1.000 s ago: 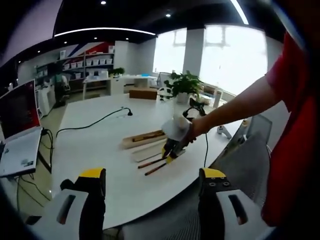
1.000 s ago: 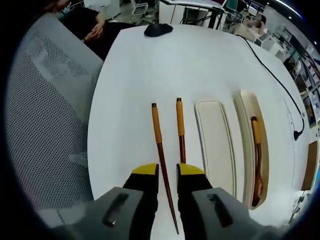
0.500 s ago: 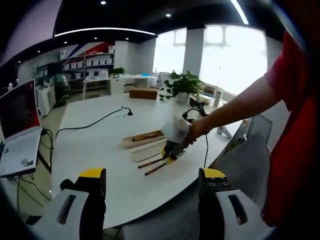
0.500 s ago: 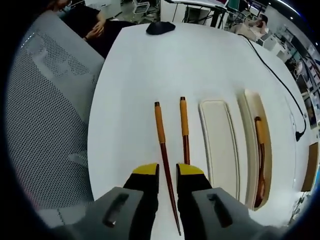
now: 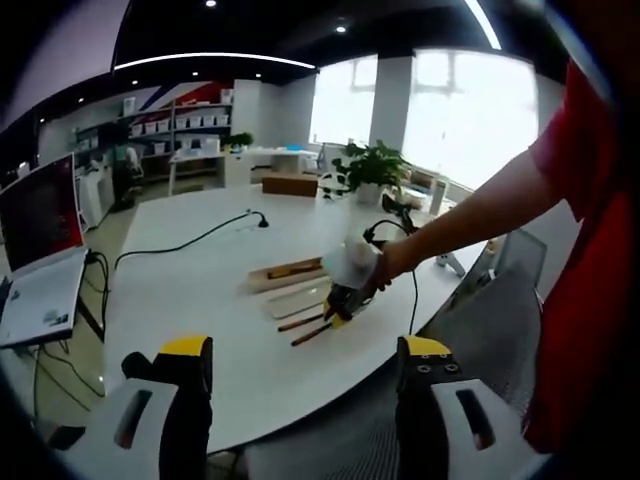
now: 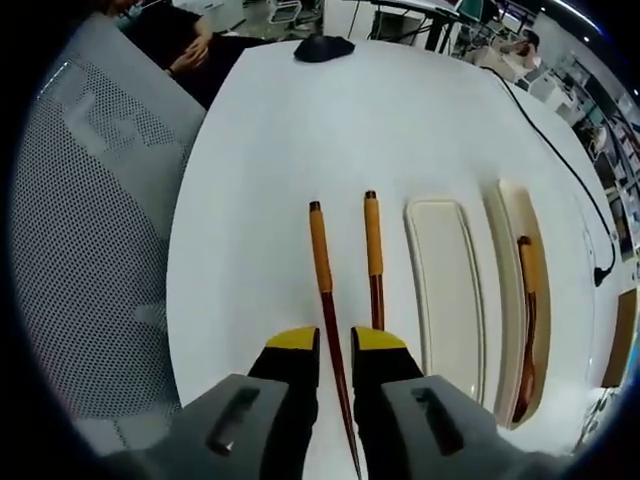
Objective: Arrange the utensils inside the cutlery case until each visible utensil rests in its matching compartment.
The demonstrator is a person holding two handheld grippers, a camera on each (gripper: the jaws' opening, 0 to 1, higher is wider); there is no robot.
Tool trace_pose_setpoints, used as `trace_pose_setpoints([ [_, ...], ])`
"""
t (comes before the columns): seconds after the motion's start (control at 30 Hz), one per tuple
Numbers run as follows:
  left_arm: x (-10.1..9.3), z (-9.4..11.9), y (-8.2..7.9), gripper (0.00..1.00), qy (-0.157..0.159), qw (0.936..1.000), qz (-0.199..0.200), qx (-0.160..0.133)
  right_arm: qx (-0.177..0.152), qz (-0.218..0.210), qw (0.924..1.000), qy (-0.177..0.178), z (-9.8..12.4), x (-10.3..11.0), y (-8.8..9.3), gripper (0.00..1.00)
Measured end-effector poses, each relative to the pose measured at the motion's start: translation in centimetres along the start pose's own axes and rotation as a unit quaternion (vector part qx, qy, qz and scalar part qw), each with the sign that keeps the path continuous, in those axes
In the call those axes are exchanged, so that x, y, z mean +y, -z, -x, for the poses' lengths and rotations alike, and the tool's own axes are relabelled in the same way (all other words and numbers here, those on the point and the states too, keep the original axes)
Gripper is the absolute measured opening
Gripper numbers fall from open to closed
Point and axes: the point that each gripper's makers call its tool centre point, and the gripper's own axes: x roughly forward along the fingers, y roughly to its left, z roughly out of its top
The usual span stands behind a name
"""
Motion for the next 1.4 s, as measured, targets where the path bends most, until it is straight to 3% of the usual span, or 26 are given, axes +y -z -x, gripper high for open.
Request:
trace_pose_setpoints([
  [0.53, 0.2, -0.2, 0.2, 0.76, -0.002, 1.0000, 0.004, -0.001, 0.016, 0.026, 0.9995, -0.012, -0.3, 0.3, -0.3, 0.05],
  [0.67, 0.3, -0.2, 0.3, 0.76, -0.001, 1.0000, 0.003, 0.000, 0.021, 0.008, 0.9997, -0.013, -0.3, 0.2, -0.3, 0.03],
  [0.9, 0.4, -0.3, 0.1, 0.76, 0.000, 1.0000, 0.000, -0.001, 0.013, 0.019, 0.9997, -0.008, -0.4, 0.3, -0.3, 0.01],
  [1.13, 0.3, -0.2, -0.1, 0.76, 0.000, 1.0000, -0.006, 0.000, 0.015, 0.000, 0.9995, -0.027, -0.3, 0.5, -0.3, 0.00],
  [1.4, 0.5, -0.1, -0.3, 0.76, -0.004, 1.0000, -0.005, -0.003, -0.007, -0.013, 0.9992, -0.036, 0.6, 1.0, -0.8, 0.00],
])
